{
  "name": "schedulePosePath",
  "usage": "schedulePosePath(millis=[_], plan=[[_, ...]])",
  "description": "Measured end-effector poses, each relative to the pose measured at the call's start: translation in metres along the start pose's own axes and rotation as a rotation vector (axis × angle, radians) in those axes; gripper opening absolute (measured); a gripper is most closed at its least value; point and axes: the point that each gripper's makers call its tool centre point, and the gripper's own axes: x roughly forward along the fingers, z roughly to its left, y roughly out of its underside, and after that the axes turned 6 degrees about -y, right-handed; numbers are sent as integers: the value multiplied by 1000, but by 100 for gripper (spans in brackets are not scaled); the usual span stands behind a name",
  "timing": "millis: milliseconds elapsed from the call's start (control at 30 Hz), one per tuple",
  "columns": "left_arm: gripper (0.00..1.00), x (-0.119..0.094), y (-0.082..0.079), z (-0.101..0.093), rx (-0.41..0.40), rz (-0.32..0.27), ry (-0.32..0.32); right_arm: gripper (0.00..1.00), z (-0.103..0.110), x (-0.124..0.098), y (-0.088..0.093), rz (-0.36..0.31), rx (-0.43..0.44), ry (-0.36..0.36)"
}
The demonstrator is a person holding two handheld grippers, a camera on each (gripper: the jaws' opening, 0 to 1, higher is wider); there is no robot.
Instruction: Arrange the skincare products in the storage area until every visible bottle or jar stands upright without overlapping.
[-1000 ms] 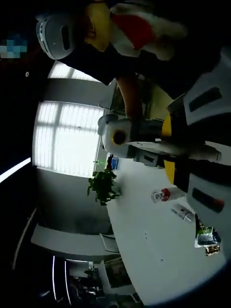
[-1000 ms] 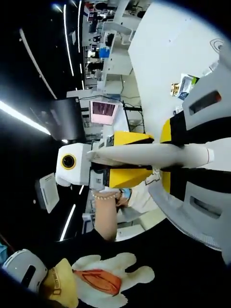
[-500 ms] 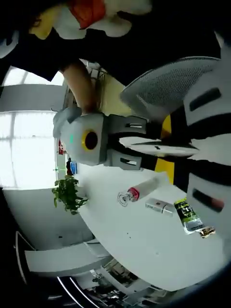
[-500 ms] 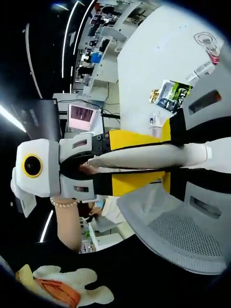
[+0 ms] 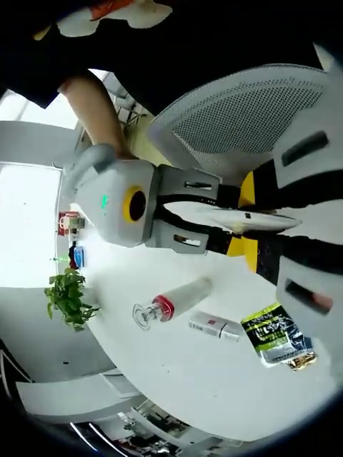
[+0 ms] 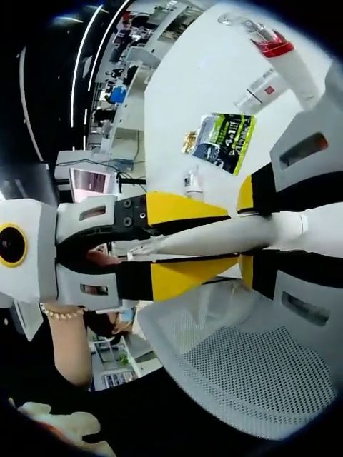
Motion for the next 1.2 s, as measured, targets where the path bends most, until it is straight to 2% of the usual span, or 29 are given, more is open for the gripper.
schedulePosePath(millis=[100, 133, 433, 567, 600, 700, 767, 867, 1000, 1200], plan=[[10, 6, 1, 0, 13, 12, 13, 19, -2, -1, 6, -1, 13, 6], [10, 6, -1, 1, 19, 10, 16, 19, -2, -3, 5, -22, 23, 9], [10, 13, -8, -2, 91, 45, 36, 20, -7, -8, 9, -65, 60, 10], [10, 13, -10, 0, 88, 40, 39, 21, -9, -7, 10, -80, 85, 22], [10, 13, -10, 0, 90, 42, 37, 22, -9, -7, 11, -73, 90, 25], [10, 14, -10, -1, 112, 49, 32, 22, -6, -6, 34, 48, 72, 31], [10, 15, -7, -4, 135, 65, 36, 22, -4, -4, 46, 100, 55, 37], [11, 18, -3, -6, 153, 74, 31, 21, -8, -2, 56, 93, 69, 53], [11, 19, -5, -3, 159, 65, 20, 21, -13, 2, 68, 115, 70, 75], [11, 22, -8, 7, 187, 62, -1, 21, -26, -3, 67, 121, 69, 104]])
